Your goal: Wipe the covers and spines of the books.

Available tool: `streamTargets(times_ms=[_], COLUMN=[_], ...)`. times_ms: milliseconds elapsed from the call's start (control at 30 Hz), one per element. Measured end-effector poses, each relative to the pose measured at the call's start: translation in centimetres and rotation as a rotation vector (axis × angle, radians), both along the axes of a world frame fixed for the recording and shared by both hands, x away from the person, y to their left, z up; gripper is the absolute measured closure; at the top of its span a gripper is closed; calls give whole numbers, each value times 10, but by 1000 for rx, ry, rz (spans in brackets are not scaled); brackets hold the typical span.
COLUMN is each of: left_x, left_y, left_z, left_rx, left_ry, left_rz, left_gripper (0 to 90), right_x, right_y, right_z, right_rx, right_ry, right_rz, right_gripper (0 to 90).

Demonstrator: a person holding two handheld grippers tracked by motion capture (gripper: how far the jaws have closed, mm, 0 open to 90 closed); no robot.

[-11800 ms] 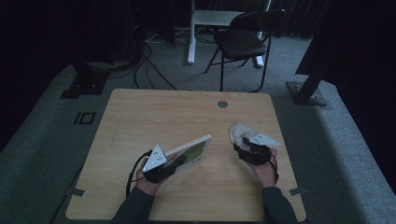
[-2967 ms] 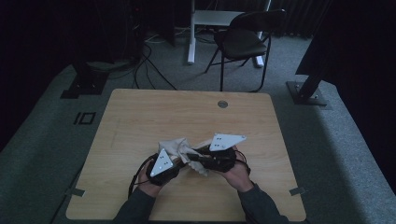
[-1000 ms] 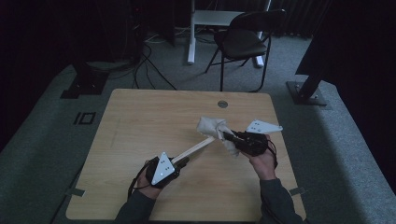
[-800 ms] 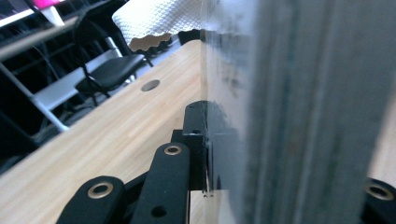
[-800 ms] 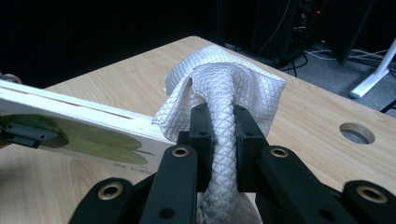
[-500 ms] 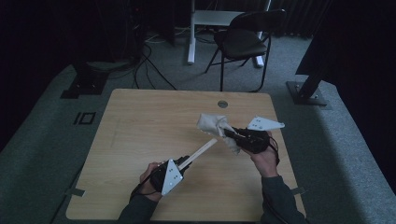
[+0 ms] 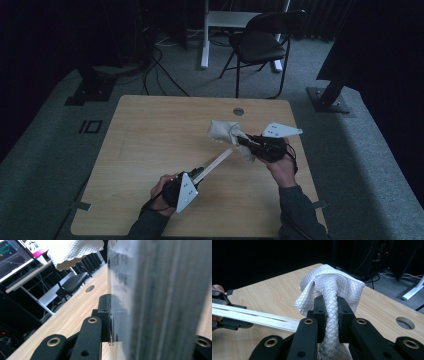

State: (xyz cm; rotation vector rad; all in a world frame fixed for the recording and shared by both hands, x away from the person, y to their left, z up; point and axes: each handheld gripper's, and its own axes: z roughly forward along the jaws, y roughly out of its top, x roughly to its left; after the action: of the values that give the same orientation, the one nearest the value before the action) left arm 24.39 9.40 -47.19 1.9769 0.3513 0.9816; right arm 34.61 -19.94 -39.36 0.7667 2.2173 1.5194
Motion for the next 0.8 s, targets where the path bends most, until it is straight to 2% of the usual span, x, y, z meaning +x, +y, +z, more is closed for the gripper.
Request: streamTargets(times_ms=[167, 200, 433, 467, 567, 600, 800], left_x=[-2, -4, -6, -7, -8, -8, -11], left_y=[-4, -5, -10, -11, -12, -13, -16], left_z=[-1, -2, -5, -6, -6, -7, -10], left_rx=[23, 44, 82, 97, 105, 126, 160], left_ry=[-26, -39, -74, -88, -98, -113, -153], left_rz=[1, 3, 13, 18, 20, 28, 40], left_gripper=[782, 783, 782, 782, 782, 782, 782], right_x=[1, 0, 1, 2, 3, 4, 7], right_y=[1, 3, 8, 9, 11, 12, 17], right_z=[1, 2, 5, 5, 6, 6, 8], right_rx=[-2, -6, -22, -26, -31, -34, -47], right_ry=[2, 2, -2, -2, -1, 1, -1], right_rz=[10, 17, 36, 37, 40, 42, 52], right_gripper=[815, 814, 815, 815, 814, 814, 814])
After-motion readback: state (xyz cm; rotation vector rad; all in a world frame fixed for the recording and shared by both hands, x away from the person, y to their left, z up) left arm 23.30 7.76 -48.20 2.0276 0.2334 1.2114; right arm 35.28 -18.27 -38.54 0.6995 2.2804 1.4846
